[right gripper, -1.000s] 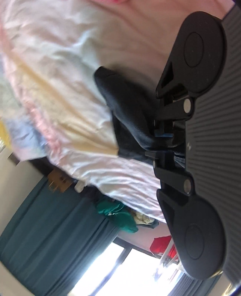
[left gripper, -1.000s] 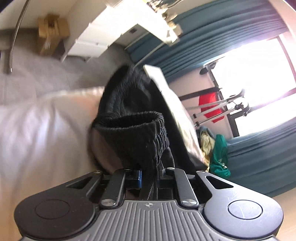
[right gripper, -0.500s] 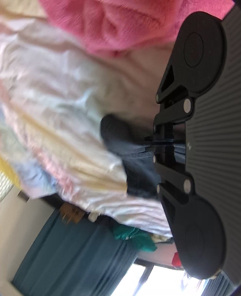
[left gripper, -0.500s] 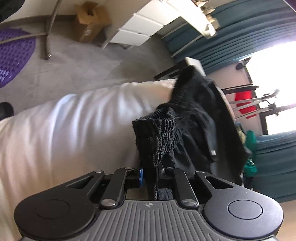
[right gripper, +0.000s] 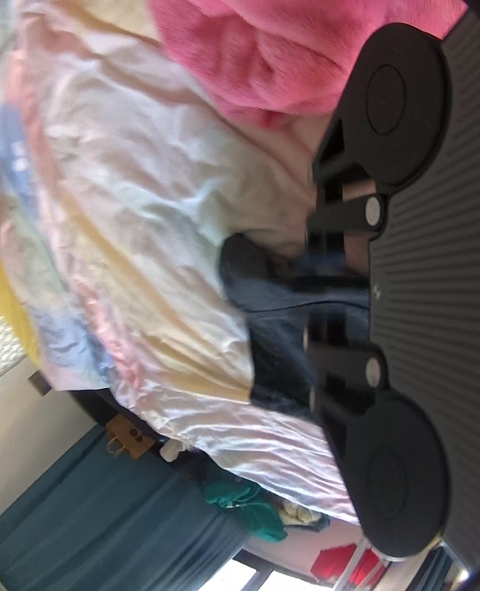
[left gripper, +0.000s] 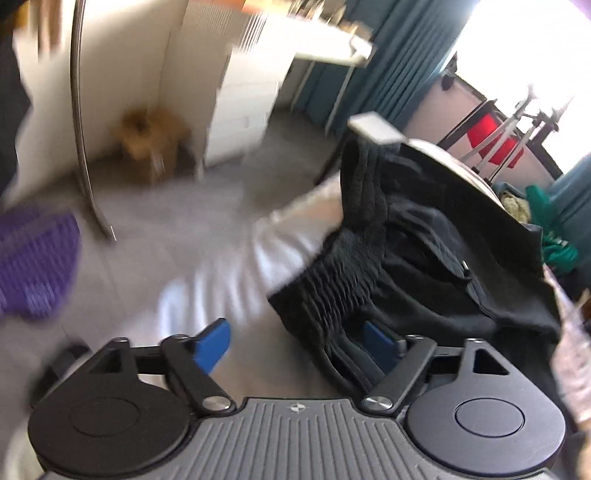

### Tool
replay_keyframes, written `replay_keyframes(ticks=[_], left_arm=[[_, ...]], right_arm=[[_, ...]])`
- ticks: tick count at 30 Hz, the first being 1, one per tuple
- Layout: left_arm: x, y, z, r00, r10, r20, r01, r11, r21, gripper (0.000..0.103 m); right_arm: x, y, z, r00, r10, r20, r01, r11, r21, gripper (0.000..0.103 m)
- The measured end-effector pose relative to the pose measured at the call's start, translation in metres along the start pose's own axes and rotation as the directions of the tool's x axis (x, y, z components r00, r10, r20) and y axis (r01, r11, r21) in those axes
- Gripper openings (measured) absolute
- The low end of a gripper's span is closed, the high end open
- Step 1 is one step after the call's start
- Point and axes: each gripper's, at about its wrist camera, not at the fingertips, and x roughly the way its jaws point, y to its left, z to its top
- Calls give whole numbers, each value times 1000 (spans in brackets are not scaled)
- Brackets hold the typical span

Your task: Fold clothes

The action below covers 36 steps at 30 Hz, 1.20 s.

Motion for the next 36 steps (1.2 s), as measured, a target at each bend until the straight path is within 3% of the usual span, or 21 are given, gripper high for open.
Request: replay_keyframes(ticks=[1, 2, 5, 8, 12, 16, 19, 25, 29, 32, 36], left_arm=[[-8, -5, 1, 1000, 13, 25, -14, 999, 30, 86], [-14, -11, 1, 999, 14, 47, -17, 998, 62, 87], [-33, -39, 0, 991, 5, 132, -25, 988, 155, 96], [-37, -78, -7, 978, -52, 200, 0, 968, 250, 100], [-39, -143, -25, 964, -162, 212, 77, 929, 362, 100], [-27, -225, -49, 942, -260, 213, 117, 847, 519, 100], [-16, -273, -66, 924, -328, 196, 155, 791, 592, 100], [24, -326, -93, 906, -382, 180, 184, 741, 646, 100], [56, -323, -109, 908, -372, 192, 171, 748, 641, 100], [82, -316, -109, 925, -351, 148, 199, 777, 597, 100], [88, -308, -102, 927, -336, 165, 189, 802, 567, 100]], right_arm=[[-7, 5, 1, 999, 18, 35, -17, 1000, -20, 78], [-14, 12, 1, 997, 35, 69, -32, 998, -48, 83], [-38, 38, -3, 983, 122, 134, -95, 977, -191, 83], [-64, 64, -15, 957, 263, 121, -211, 919, -333, 82], [-98, 88, -40, 894, 445, 55, -380, 816, -436, 82], [-120, 109, -72, 806, 589, -64, -538, 683, -495, 82], [-127, 124, -98, 775, 614, -148, -579, 597, -555, 82], [-125, 137, -128, 758, 612, -225, -590, 497, -636, 82], [-119, 139, -141, 747, 611, -262, -613, 480, -627, 82], [-113, 141, -152, 748, 596, -291, -622, 480, -619, 82], [-106, 146, -164, 745, 580, -328, -639, 481, -601, 82]])
